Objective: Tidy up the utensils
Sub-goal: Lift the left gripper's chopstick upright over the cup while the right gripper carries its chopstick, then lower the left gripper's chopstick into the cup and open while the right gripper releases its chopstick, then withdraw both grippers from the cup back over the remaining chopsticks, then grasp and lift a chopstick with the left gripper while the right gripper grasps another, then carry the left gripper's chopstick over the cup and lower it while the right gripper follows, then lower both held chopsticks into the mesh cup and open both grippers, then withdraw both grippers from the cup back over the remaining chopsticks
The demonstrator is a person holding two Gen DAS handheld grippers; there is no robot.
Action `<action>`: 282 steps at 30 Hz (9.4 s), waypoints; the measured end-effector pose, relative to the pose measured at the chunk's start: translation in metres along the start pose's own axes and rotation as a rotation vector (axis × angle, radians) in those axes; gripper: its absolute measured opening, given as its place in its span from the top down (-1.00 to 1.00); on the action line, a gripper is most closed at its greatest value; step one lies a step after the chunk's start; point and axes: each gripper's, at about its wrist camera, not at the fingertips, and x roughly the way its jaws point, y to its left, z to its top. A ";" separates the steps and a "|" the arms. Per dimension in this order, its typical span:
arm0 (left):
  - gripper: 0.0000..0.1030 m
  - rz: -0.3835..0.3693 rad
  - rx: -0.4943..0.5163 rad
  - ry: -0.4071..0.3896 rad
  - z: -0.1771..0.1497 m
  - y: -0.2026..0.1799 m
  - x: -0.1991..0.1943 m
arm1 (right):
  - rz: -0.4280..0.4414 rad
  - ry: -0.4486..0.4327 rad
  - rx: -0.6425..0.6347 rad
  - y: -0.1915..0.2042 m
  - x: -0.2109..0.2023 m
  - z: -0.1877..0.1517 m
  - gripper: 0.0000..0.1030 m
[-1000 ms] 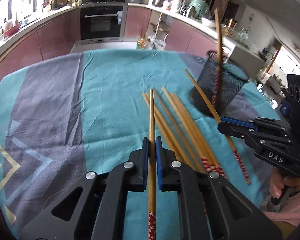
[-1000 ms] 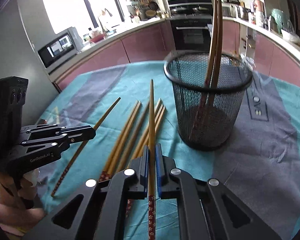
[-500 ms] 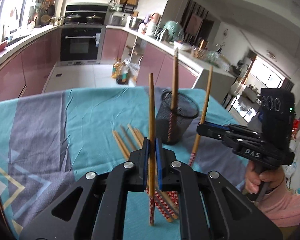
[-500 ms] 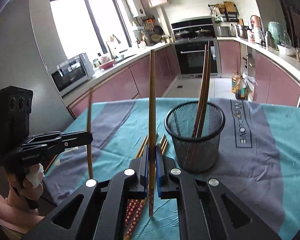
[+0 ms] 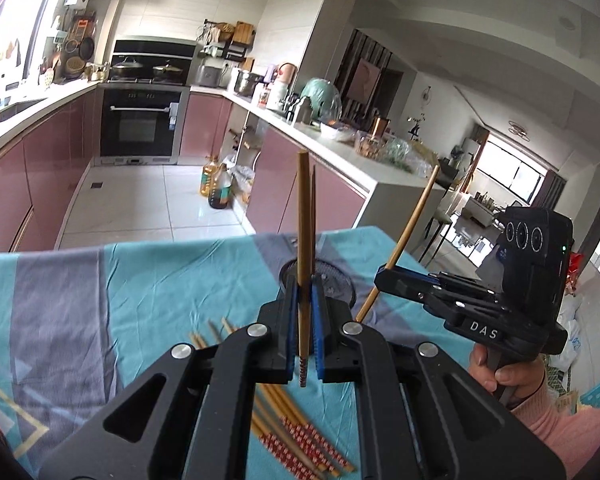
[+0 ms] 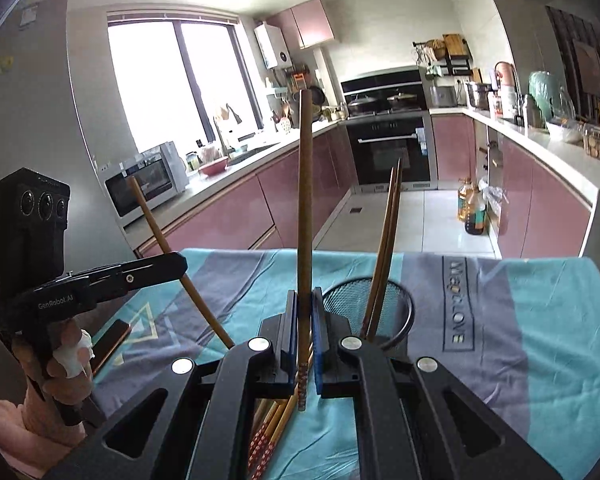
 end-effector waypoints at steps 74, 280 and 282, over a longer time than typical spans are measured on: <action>-0.46 0.283 0.047 0.074 -0.039 0.043 0.043 | 0.004 0.217 -0.087 0.015 0.053 -0.054 0.29; -0.40 0.296 0.050 0.068 -0.041 0.034 0.033 | 0.026 0.118 -0.039 -0.003 0.032 -0.022 0.17; -0.40 0.318 0.040 0.086 -0.054 0.041 0.031 | 0.032 0.147 -0.033 0.000 0.038 -0.032 0.17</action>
